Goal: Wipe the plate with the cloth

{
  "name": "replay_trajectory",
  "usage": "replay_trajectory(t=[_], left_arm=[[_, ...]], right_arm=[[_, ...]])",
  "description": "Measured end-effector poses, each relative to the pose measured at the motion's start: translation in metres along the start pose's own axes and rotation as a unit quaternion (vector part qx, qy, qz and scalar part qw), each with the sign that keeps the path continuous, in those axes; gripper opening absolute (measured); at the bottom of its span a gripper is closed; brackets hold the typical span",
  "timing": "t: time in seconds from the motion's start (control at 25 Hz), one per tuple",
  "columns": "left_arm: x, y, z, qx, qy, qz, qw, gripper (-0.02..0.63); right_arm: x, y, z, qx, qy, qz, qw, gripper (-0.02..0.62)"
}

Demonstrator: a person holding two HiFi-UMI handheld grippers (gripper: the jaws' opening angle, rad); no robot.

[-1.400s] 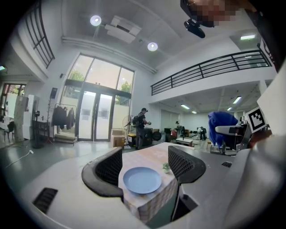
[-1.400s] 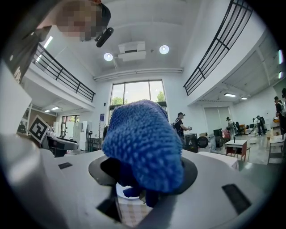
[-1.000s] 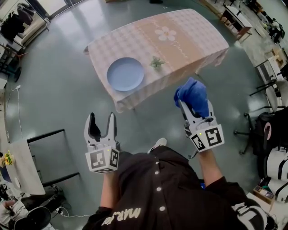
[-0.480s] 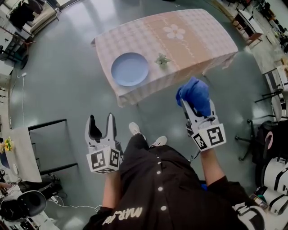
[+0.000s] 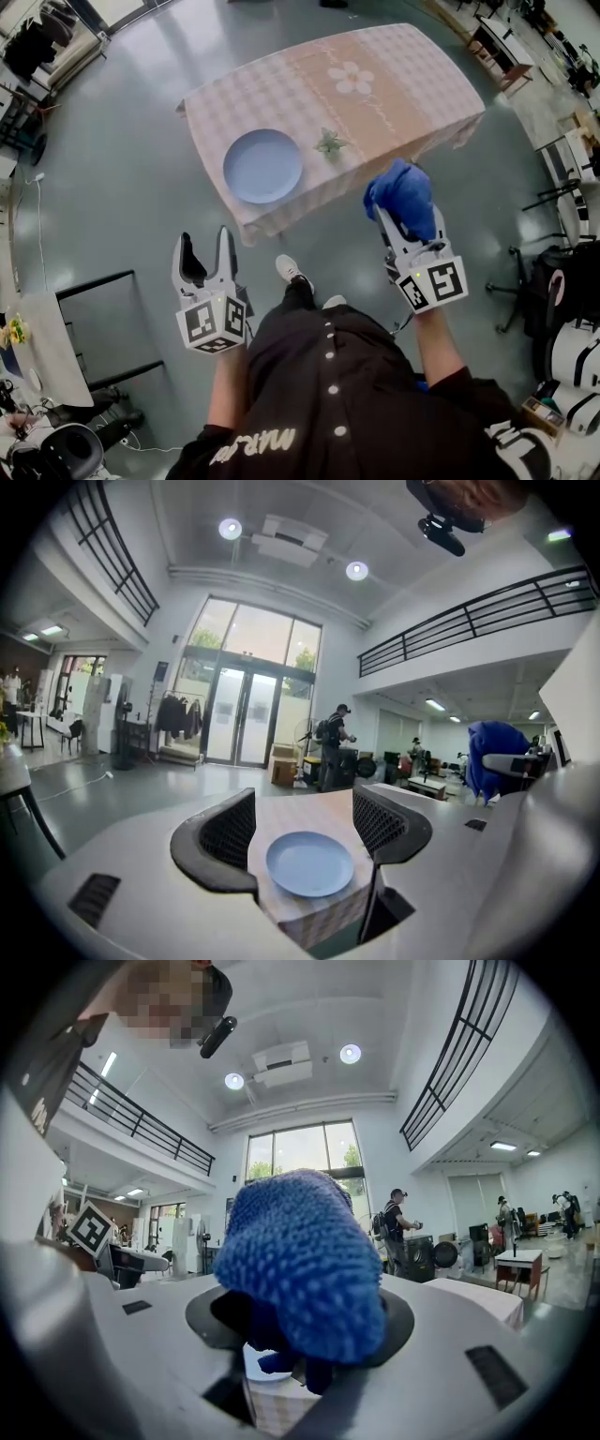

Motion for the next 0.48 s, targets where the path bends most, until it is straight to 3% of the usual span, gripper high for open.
replay_trajectory(t=[0.48], left_arm=[[0.069, -0.019, -0.014, 0.007, -0.002, 0.02, 0.9998, 0.322]], right_arm=[[0.071, 0.023, -0.003, -0.006, -0.005, 0.008, 1.0, 0.206]])
Point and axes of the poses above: the fingertips, and each gripper's own axes: x forward along the fingers, y to its right, z out of its underside, the point moved 10 cm from there along -x, backward along the fingers, and after that the axes turned 3 degrees about -z, right-handed, at the moved point
